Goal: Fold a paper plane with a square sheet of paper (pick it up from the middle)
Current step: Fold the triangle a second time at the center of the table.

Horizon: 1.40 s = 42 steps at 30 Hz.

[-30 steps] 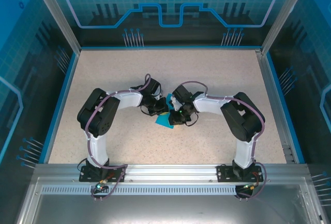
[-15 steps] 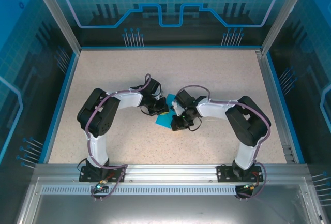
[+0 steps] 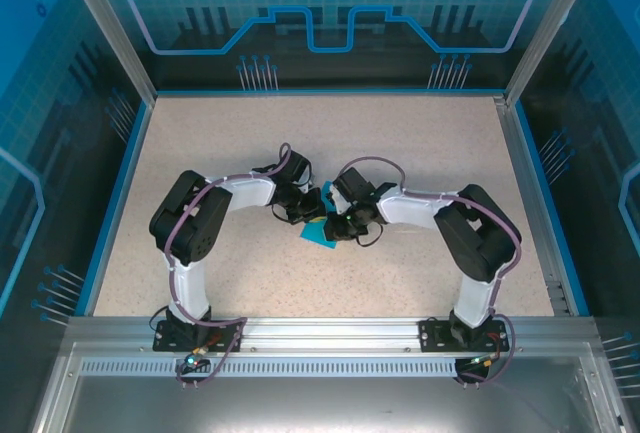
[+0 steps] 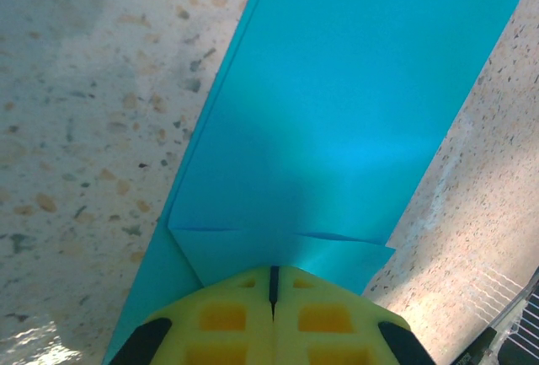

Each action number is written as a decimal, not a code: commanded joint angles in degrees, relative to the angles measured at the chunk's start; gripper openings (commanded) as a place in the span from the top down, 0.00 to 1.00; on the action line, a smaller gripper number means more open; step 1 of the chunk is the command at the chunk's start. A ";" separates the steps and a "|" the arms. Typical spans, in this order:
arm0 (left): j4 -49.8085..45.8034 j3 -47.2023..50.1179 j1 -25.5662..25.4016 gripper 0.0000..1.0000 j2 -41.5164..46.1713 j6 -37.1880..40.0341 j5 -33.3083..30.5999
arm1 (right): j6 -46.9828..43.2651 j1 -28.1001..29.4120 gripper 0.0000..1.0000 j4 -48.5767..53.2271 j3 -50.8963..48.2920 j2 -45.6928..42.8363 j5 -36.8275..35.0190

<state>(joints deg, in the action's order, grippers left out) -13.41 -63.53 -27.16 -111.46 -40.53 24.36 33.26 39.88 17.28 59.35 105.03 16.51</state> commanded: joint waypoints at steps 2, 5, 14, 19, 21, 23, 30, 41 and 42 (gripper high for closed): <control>-4.63 1.21 0.09 0.97 -3.76 -0.72 -2.87 | 0.60 1.03 0.90 -0.05 1.53 1.84 -0.53; -4.78 1.13 0.09 0.97 -3.68 -0.69 -2.83 | 0.22 1.04 0.90 1.47 0.84 2.45 -0.87; -4.83 1.04 0.16 0.98 -4.02 -1.05 -3.11 | -5.35 1.45 0.91 6.08 -5.94 -1.01 4.21; -4.65 1.30 0.17 0.98 -3.85 -1.17 -3.10 | -6.23 1.50 0.91 8.36 -6.65 -4.03 2.80; -4.37 1.30 0.20 0.98 -3.94 -1.04 -2.73 | -5.18 1.23 0.92 7.48 -5.96 -5.39 1.45; -3.41 1.39 0.15 0.98 -3.85 -1.15 -1.74 | -2.12 0.63 0.92 4.98 -4.73 -7.34 0.22; -2.08 1.57 0.13 0.98 -3.24 -1.52 -0.39 | 4.89 0.88 0.92 -2.38 -3.92 -6.34 -2.13; -1.23 0.41 0.13 0.97 -1.61 -1.68 1.62 | 3.48 1.52 0.93 2.12 -1.72 0.11 -3.94; -0.90 0.05 0.17 0.97 -1.00 -1.79 2.92 | 3.48 1.45 0.94 2.52 -1.79 0.32 -4.17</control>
<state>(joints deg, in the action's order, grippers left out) -12.99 -63.57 -26.79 -111.66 -41.69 26.11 36.64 40.27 17.06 56.64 103.55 14.31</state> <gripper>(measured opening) 0.047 0.070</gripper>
